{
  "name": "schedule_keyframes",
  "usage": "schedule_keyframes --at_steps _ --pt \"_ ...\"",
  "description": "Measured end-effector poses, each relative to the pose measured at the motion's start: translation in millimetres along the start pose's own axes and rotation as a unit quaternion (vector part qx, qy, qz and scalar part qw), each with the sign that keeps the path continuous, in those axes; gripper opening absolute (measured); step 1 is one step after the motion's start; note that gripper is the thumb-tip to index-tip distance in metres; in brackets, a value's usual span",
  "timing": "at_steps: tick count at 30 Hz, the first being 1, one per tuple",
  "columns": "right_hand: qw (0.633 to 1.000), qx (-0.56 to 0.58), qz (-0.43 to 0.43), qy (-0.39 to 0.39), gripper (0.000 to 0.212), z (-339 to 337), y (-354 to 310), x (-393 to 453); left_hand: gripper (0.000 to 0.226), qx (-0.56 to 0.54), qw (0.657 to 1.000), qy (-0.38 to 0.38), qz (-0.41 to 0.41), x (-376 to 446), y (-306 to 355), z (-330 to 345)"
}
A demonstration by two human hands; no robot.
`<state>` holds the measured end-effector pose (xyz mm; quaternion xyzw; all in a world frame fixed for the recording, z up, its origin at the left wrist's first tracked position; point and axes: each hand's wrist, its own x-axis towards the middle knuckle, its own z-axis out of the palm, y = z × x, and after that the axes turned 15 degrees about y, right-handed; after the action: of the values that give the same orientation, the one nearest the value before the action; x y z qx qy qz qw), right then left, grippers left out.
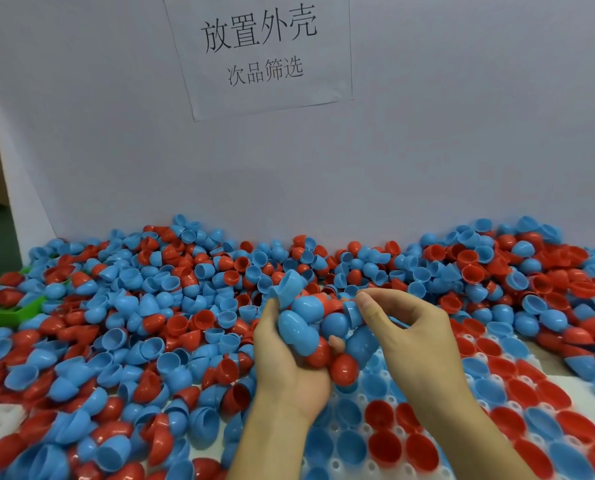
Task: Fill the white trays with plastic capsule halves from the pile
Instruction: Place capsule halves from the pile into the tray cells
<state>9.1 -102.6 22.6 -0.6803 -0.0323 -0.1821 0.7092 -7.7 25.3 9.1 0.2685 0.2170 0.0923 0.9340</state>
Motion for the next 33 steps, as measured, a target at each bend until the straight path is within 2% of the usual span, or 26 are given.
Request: schedule_keyframes --at_steps 6,12,18,23,26,30,33 --pt "0.999 0.027 0.012 0.017 0.009 7 0 -6 0.048 0.006 1.0 0.013 0.016 1 0 1" --pt "0.995 0.082 0.022 0.045 0.007 15 -3 -14 0.038 -0.019 0.997 0.068 0.012 4 -2 0" --pt "0.99 0.119 0.037 0.066 0.005 23 -5 -22 0.041 -0.035 0.999 0.022 0.008 -4 1 1" --pt "0.978 0.172 0.098 0.066 0.019 19 -5 -19 0.048 -0.061 0.997 0.025 0.027 -3 9 -4" --pt "0.968 0.194 0.137 0.075 0.013 9 -9 -10 0.056 -0.081 0.995 0.011 0.057 -2 20 -10" --pt "0.97 0.15 0.17 0.088 0.031 -7 -11 -1 0.048 -0.056 0.994 0.019 0.091 0 35 -22" --pt "0.971 0.13 0.189 0.068 0.037 -15 -11 2 0.045 -0.063 0.992 0.027 0.102 2 43 -29"
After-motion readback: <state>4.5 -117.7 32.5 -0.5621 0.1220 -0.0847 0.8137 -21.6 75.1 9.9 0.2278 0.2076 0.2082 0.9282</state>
